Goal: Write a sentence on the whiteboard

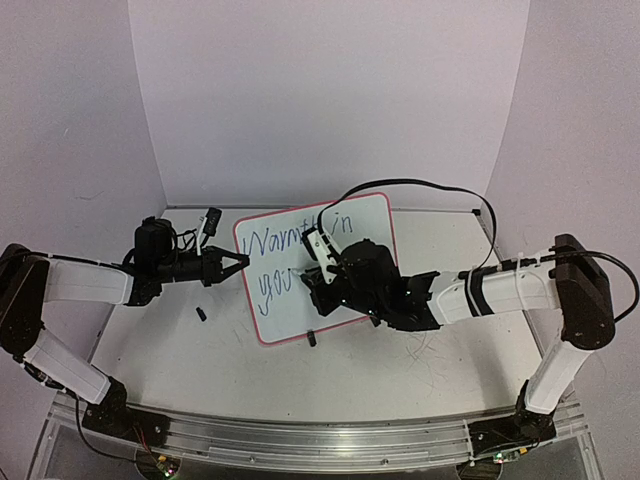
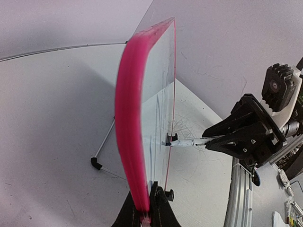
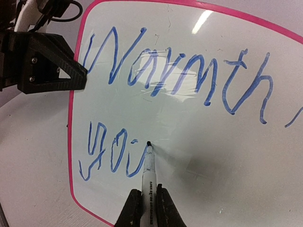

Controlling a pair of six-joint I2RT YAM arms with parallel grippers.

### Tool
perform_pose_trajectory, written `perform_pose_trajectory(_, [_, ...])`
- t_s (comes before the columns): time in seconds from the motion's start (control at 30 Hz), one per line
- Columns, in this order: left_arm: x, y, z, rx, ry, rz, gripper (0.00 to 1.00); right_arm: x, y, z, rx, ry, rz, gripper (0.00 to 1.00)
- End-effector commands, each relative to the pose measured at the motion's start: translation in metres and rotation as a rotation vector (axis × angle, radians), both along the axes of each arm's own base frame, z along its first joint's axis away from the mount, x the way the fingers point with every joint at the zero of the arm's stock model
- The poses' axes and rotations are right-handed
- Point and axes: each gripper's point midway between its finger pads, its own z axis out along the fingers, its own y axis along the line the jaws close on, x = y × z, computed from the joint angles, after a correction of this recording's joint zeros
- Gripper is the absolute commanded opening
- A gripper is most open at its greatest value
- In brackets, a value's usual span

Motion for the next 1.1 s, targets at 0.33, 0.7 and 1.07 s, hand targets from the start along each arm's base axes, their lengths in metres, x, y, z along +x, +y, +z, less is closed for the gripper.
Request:
perform_pose_trajectory(0.33, [0.01, 0.004, 0.003, 0.048, -0.077, 0.038, 0.0, 0.004, -0.01, -0.009, -0.009, 0.021, -0.028, 0.0])
perform_pose_trajectory(0.7, [0.01, 0.004, 0.004, 0.046, -0.078, 0.038, 0.0, -0.005, -0.007, -0.025, -0.025, 0.059, -0.002, 0.0])
perform_pose_trajectory(1.07, [0.01, 0.004, 0.003, 0.047, -0.078, 0.039, 0.0, -0.011, -0.015, -0.037, -0.044, 0.087, -0.006, 0.0])
